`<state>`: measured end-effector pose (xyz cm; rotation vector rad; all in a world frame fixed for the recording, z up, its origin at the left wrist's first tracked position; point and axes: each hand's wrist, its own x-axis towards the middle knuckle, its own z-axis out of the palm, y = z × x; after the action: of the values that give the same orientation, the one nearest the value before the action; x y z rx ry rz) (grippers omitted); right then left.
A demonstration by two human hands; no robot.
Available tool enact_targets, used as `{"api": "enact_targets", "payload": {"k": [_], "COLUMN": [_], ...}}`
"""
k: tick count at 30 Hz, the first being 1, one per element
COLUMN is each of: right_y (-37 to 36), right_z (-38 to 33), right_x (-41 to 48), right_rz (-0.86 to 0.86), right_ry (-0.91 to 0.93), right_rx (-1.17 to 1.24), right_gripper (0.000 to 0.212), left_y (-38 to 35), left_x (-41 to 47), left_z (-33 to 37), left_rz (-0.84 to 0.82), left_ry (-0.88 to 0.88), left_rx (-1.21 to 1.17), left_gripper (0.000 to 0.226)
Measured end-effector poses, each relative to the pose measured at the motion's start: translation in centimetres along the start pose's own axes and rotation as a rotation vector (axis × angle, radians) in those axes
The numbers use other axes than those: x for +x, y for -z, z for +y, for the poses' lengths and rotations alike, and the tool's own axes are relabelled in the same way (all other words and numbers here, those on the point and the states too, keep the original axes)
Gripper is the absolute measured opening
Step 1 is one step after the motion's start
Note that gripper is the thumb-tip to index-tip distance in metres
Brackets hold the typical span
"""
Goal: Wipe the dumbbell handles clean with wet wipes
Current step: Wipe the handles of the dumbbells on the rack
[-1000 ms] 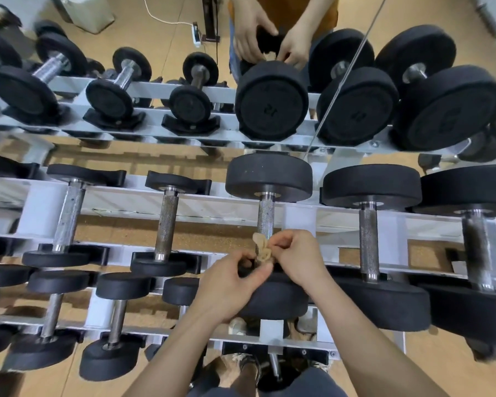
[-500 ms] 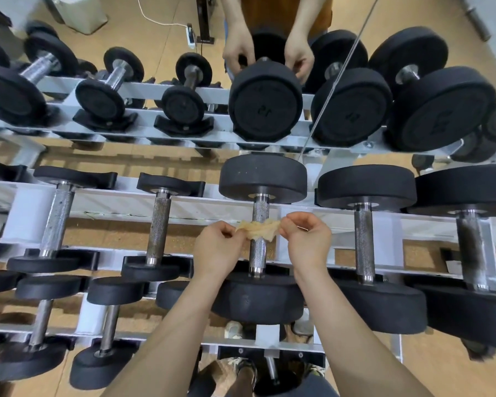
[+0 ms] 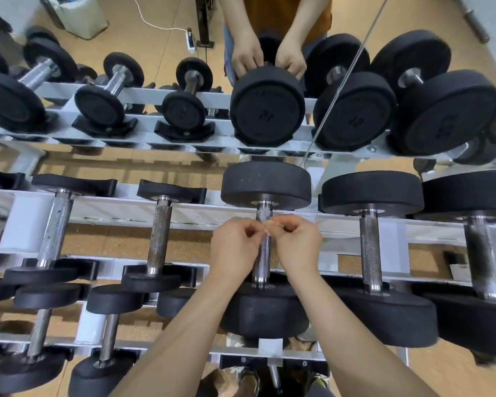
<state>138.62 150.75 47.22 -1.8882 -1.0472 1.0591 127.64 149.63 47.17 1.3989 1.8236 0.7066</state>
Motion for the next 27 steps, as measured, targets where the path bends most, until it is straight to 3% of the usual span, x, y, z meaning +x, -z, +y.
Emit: {"api": "enact_targets", "payload": {"k": [4,6,8,10,13,16,18,20,22,25,27], "right_y": [-1.8,-2.1,-1.9,-1.4,-0.1,1.3,2.3,2.7,2.4,1.5,1.4], "right_z": [-1.0,-1.0,-0.5,-0.1,-0.2,0.5,0.8,0.8,0.2,-0.4,-0.2], "right_x": [1.2,0.8,0.3,0.4,0.9,-0.3,-1.5,-1.9,-1.7,-1.8,-2.2], "right_rz": [0.228,0.207,0.086,-0.033,-0.157,-0.367,-0.589,-0.728,-0.688,-0.488,-0.542], "right_ry": [-0.066,-0.004,0.183,0.369,0.419,0.518,0.445,0.325,0.322,0.393,0.358], "right_rx": [0.156,0.096,-0.110,-0.296,-0.357,-0.572,-0.713,-0.705,-0.699,-0.724,-0.721], "right_gripper": [0.019,0.009,0.010,0.016,0.012,0.013,0.014,0.012,0.010,0.011,0.011], "left_y": [-0.6,-0.8,-0.5,-0.1,0.8,2.0,2.6,2.8,2.9,2.8,2.6], "left_x": [2.3,2.2,2.1,2.2,2.1,1.1,0.4,0.2,0.6,1.2,0.9], "left_z": [1.8,1.3,0.6,0.0,-0.4,-1.9,-2.5,-2.6,-2.1,-2.4,-2.7], "left_rz": [0.147,0.185,0.165,0.116,0.019,-0.228,-0.459,-0.617,-0.624,-0.498,-0.577], "left_ry": [-0.082,-0.056,0.033,0.070,0.018,-0.030,0.005,0.023,0.015,0.044,0.028], "left_rx": [0.052,0.033,-0.010,-0.035,0.019,0.148,0.257,0.329,0.346,0.245,0.288], "left_gripper": [0.014,0.015,0.015,0.014,0.014,0.012,0.014,0.013,0.014,0.013,0.012]}}
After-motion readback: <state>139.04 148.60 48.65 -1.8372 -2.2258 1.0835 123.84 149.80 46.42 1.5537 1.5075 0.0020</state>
